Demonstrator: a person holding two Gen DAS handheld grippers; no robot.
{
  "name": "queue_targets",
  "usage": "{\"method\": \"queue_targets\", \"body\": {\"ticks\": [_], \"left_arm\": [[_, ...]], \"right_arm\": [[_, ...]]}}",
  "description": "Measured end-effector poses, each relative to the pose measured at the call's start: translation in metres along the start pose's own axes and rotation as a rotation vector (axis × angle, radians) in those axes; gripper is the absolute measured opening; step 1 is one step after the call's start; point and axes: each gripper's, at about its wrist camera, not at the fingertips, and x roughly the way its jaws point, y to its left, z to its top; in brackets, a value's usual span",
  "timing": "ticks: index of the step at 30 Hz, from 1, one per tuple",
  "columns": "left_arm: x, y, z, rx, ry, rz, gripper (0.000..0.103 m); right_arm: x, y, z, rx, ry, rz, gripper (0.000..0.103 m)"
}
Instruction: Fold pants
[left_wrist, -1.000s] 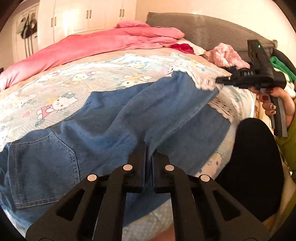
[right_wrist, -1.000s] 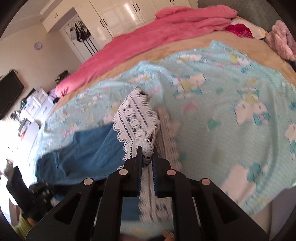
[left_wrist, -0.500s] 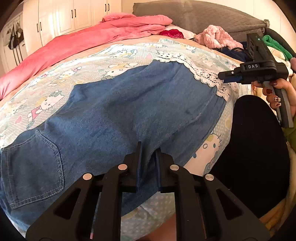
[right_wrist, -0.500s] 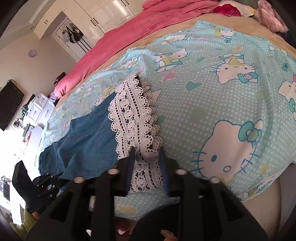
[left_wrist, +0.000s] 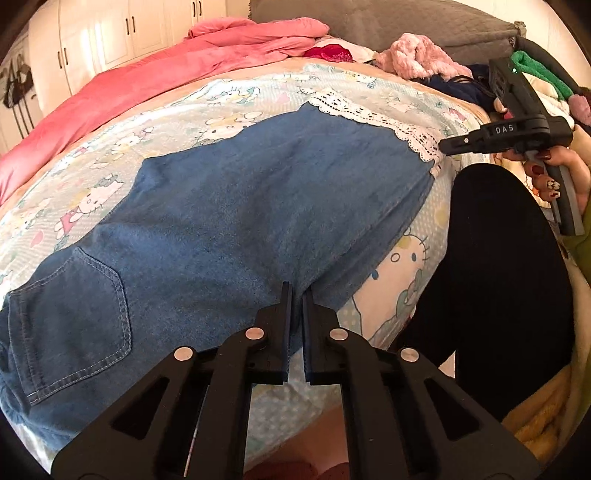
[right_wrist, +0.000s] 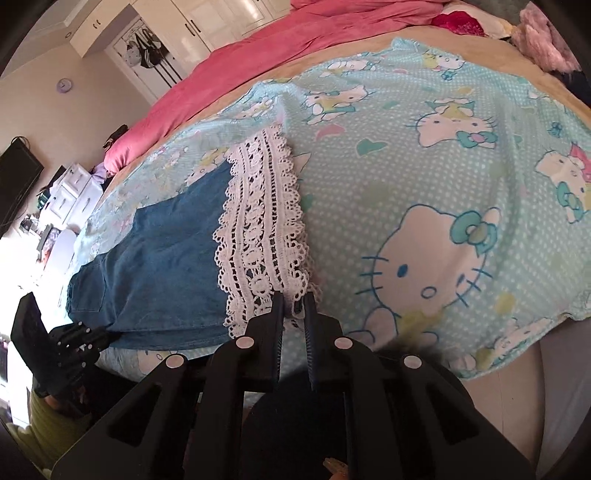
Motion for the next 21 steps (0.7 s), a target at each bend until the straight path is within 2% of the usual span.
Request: {"method": "queue_targets", "body": {"ticks": [3,4,5,6,7,9,12,16,17,21], "left_arm": [[-0.003,0.001,0.0,-0.002,-0.012,-0.007,0.0],[-0.003,0.001,0.0,-0.004,-0.012,-0.007,0.0],[-0.001,0.002,0.0,-0.006,-0.011,-0.006,0.001],[-0.001,0.002,-0.001,-0.005,-0.008,-0.005,0.001],[0.0,0.002,-0.002,-0.004,-0.006,-0.002,0.001],[0.0,0.001,-0.001,0.001,-0.011,-0.003,0.002],[0.002,0.0,0.0,-0.005,-0.014,-0.002,0.003],[0.004,0.0,-0.001,-0.014,-0.013,0.006,0.003],[0.003,-0.001,0.0,-0.014,-0.018,0.005,0.003],[0.001,0.002,0.0,-0.026,-0.025,-0.007,0.003]], "right_arm": [[-0.001,0.0,0.0,-0.009,0.003,-0.01,0.011],[0.001,-0.001,0.0,-0.014,0.012,-0.03,0.015],[0.001,-0.001,0.0,-0.011,0.008,-0.045,0.028],[-0.003,-0.002,0.0,-0.002,-0.01,-0.06,0.035],[-0.011,-0.001,0.0,0.0,-0.046,-0.067,0.04],[-0.024,0.005,0.0,-0.033,-0.098,-0.051,0.04],[-0.036,0.036,-0.002,-0.177,-0.136,-0.004,0.044],[-0.015,0.106,-0.027,-0.493,-0.067,0.045,0.056],[-0.005,0.122,-0.035,-0.571,-0.038,0.047,0.06],[0.031,0.167,-0.058,-0.809,0.037,-0.019,0.06]]}}
